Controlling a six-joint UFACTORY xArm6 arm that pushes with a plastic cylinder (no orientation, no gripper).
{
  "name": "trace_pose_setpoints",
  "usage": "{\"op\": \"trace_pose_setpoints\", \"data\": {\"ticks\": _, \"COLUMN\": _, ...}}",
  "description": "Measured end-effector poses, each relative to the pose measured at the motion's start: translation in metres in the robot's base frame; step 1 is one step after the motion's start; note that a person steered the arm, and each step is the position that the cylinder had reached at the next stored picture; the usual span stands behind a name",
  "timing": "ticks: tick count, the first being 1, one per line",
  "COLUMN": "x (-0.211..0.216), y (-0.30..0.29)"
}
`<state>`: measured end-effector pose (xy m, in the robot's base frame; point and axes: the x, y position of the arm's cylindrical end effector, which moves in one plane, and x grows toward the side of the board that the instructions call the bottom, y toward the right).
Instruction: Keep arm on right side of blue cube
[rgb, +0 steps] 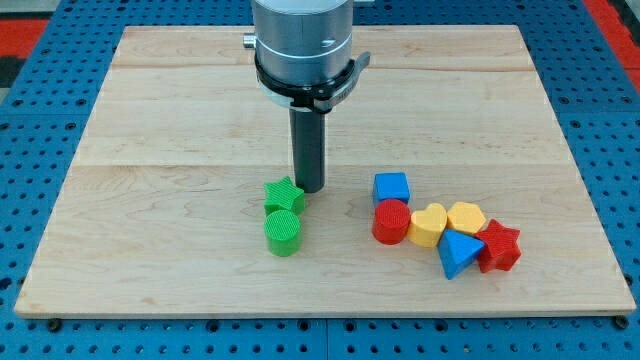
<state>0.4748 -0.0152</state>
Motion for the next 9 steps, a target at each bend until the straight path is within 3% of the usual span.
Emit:
{"op": "trace_pose_setpoints", "data": {"ticks": 4, "x": -0.023, "y": 0.000}}
{"op": "trace_pose_setpoints", "data": {"ticks": 6, "x": -0.083, "y": 0.064}}
{"op": "trace_pose_setpoints", "data": {"ticks": 7, "x": -0.054, "y": 0.138}}
{"op": "trace_pose_setpoints", "data": {"ticks": 8, "x": 0.003, "y": 0.144}}
{"op": "trace_pose_setpoints", "data": {"ticks": 9, "x": 0.008, "y": 0.107}}
